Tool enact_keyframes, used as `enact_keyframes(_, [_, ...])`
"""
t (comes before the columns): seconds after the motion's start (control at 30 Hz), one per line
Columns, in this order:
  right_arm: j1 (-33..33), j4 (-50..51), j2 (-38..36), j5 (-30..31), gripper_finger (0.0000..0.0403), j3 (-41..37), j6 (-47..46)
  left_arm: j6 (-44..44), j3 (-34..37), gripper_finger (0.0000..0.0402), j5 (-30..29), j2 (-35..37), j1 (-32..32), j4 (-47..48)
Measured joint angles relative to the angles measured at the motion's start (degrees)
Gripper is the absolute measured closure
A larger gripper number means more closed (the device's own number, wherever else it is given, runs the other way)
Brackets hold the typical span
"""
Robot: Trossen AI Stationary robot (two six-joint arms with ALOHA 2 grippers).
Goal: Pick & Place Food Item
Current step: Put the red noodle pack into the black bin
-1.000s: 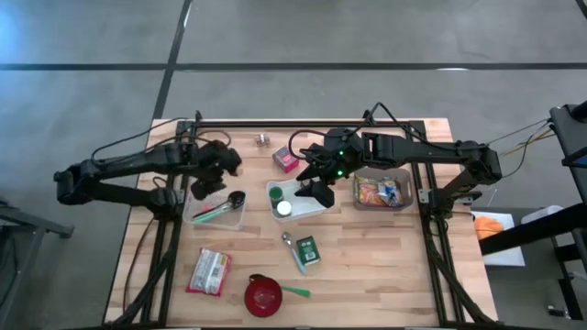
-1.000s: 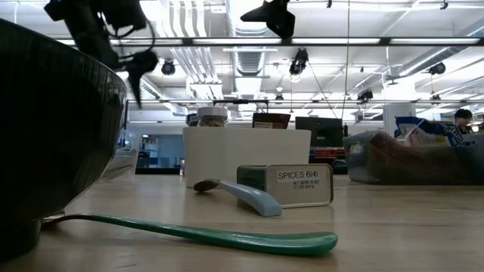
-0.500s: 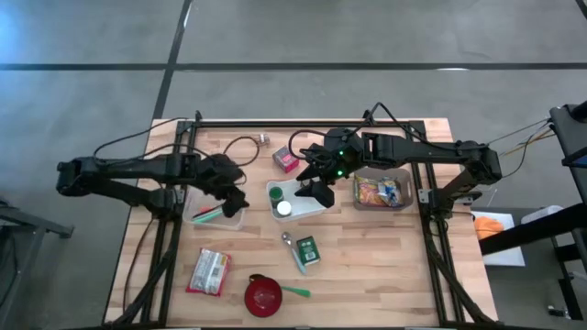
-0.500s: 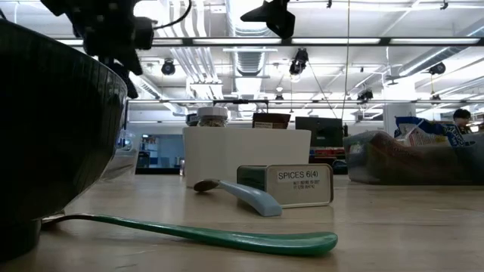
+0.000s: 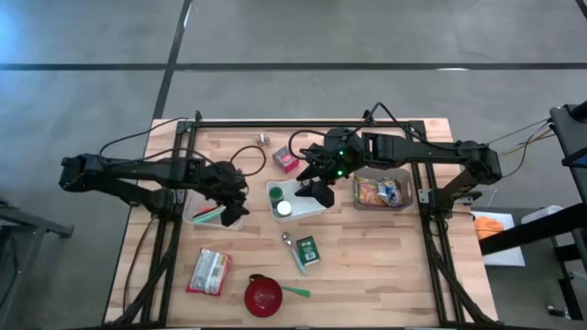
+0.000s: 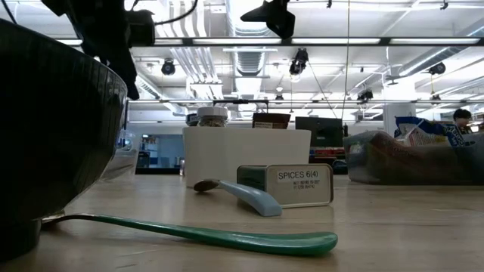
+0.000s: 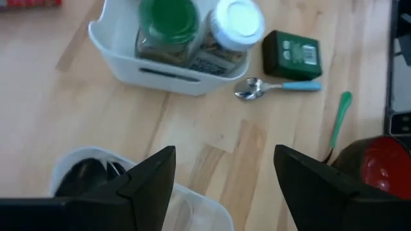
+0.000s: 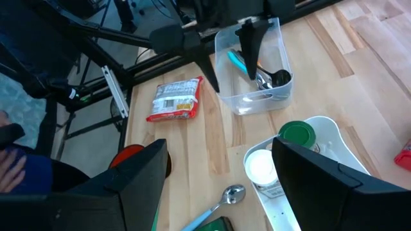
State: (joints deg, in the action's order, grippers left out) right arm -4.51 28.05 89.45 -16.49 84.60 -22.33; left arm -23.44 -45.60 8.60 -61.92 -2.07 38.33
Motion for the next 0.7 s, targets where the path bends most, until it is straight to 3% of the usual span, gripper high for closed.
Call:
enact_keyframes(0.13, [-0.02, 0.0, 0.0, 0.02, 0.0126, 0.0, 0.0, -4.27, 0.04, 0.0137, 0.52, -1.71, 0.22, 0.44])
enact_keyframes(0.33, [-0.02, -0.01, 0.0, 0.01, 0.0126, 0.0, 0.0, -3.04, -0.07, 0.0137, 1.02, -2.47, 0.45, -0.13])
enact_keyframes(0.53, [-0.01, -0.02, 0.0, 0.02, 0.0126, 0.0, 0.0, 5.38, -0.22, 0.0137, 13.13, -2.48, 4.56, 0.83])
enact_keyframes(0.7, [-0.01, -0.02, 0.0, 0.02, 0.0126, 0.0, 0.0, 9.66, -0.22, 0.0137, 15.04, -2.48, 11.56, 4.98])
